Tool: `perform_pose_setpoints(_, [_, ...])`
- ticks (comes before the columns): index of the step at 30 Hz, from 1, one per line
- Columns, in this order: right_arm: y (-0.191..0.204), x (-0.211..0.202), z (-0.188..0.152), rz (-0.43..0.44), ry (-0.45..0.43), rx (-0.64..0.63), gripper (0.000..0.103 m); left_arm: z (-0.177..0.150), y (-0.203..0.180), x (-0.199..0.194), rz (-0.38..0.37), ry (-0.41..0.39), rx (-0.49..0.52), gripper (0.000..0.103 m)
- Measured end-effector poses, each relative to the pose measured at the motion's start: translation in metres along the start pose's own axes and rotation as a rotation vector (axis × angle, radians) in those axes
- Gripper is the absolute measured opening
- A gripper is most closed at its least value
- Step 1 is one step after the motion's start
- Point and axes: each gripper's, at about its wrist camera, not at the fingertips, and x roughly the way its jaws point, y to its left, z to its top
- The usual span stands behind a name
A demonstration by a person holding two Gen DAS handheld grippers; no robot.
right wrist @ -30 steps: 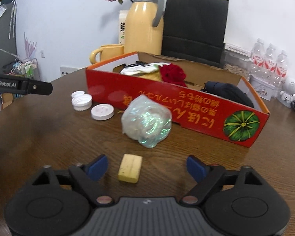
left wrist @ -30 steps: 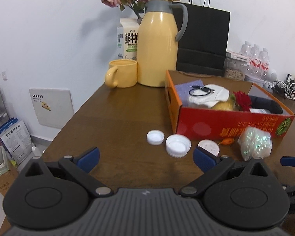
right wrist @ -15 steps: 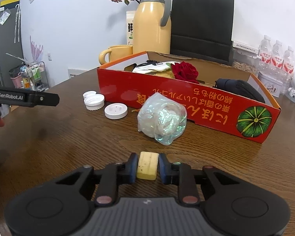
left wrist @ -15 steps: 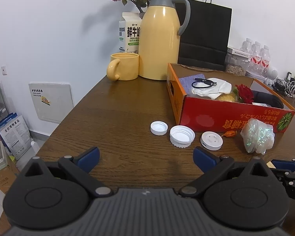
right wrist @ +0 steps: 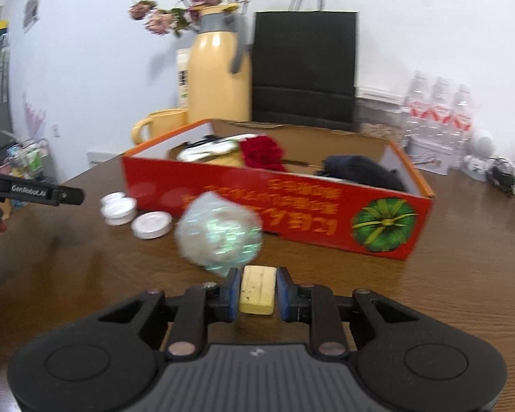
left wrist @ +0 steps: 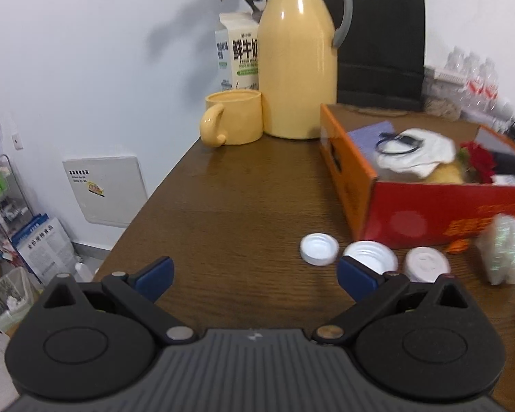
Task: Organize objects
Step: 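Close the right tool on the small yellow bar, then grasp a small white bottle cap with the left tool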
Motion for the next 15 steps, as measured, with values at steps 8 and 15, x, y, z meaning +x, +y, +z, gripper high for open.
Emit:
perform_pose_setpoints(8, [-0.031, 0.006, 0.000, -0.092, -0.024, 0.047, 0.021, 0.006, -0.003, 0.025, -0.034, -0.012, 0.015, 0.103])
perform_pose_setpoints(15, [-0.033, 0.010, -0.002, -0.095, -0.023, 0.044, 0.021, 0.012, -0.009, 0.039, -0.055, -0.005, 0.027, 0.101])
